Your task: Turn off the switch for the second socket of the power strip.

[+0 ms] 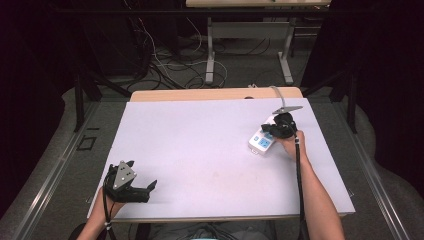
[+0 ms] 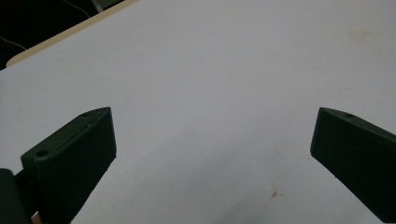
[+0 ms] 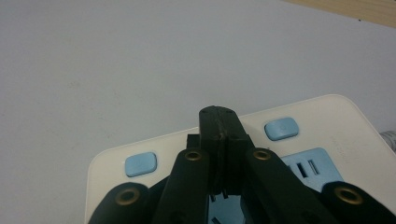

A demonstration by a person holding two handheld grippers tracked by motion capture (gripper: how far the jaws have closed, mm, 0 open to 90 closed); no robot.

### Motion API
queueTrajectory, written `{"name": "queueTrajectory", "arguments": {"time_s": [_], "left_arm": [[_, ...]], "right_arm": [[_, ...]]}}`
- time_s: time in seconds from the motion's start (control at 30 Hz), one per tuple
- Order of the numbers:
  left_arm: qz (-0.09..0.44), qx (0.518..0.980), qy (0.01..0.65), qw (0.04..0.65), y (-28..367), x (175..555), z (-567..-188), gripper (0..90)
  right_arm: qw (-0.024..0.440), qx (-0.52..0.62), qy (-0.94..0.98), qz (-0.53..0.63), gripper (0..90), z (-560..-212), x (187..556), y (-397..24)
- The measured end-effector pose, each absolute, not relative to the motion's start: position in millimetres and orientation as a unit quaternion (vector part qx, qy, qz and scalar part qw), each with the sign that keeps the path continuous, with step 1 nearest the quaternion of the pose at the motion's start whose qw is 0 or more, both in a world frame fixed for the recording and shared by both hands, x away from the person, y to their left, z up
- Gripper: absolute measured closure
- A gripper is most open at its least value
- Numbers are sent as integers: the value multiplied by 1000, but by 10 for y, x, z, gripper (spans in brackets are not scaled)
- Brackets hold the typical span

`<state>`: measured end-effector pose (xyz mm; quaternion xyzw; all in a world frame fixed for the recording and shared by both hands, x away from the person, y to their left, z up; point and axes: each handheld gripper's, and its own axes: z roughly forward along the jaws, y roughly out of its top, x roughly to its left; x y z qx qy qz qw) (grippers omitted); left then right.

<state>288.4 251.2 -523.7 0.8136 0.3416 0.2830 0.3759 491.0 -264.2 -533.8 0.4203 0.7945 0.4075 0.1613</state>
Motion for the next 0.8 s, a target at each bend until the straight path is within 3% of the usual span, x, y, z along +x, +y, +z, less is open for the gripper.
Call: {"name": "queueTrajectory", "arguments": {"time_s": [0.8], "left_arm": [[277,816,341,375,2507,2870,-5242,1]], "right_arm": [[178,432,796,386,900,-5366,4909,-2574]]}}
